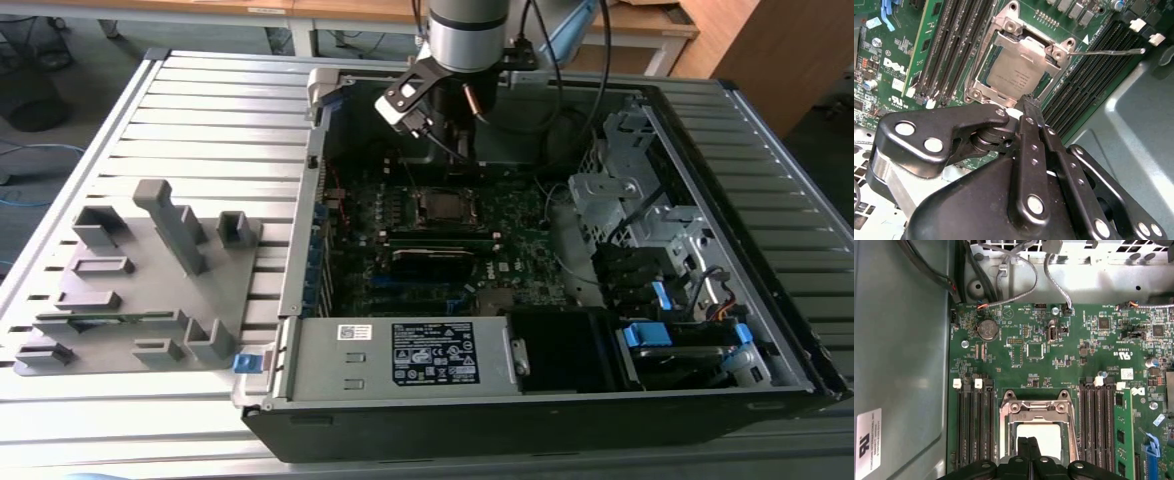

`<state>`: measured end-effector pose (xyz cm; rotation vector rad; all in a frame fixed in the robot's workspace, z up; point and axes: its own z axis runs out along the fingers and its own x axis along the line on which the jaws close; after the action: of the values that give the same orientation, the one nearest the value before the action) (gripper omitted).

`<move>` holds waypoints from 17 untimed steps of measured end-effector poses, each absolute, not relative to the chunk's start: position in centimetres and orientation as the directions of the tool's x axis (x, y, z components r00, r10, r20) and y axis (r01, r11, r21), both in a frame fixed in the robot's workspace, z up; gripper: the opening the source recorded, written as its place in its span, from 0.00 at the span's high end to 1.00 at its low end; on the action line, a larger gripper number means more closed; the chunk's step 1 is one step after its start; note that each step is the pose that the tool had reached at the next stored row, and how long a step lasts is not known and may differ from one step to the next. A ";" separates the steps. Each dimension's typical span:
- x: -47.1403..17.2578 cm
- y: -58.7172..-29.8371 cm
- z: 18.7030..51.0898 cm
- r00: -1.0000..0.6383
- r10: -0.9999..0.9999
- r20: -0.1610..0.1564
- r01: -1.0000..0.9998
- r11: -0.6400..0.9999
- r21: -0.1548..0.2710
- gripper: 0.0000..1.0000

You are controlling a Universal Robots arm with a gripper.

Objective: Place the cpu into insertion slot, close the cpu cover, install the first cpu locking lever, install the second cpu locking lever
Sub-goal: 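Close the cpu cover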

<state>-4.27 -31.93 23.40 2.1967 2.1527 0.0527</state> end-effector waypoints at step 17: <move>-4.6 -32.6 23.3 0.021 1.000 -0.021 0.997 -0.019 0.071 0.89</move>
<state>-4.61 -32.63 23.30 2.1968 2.1528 0.0529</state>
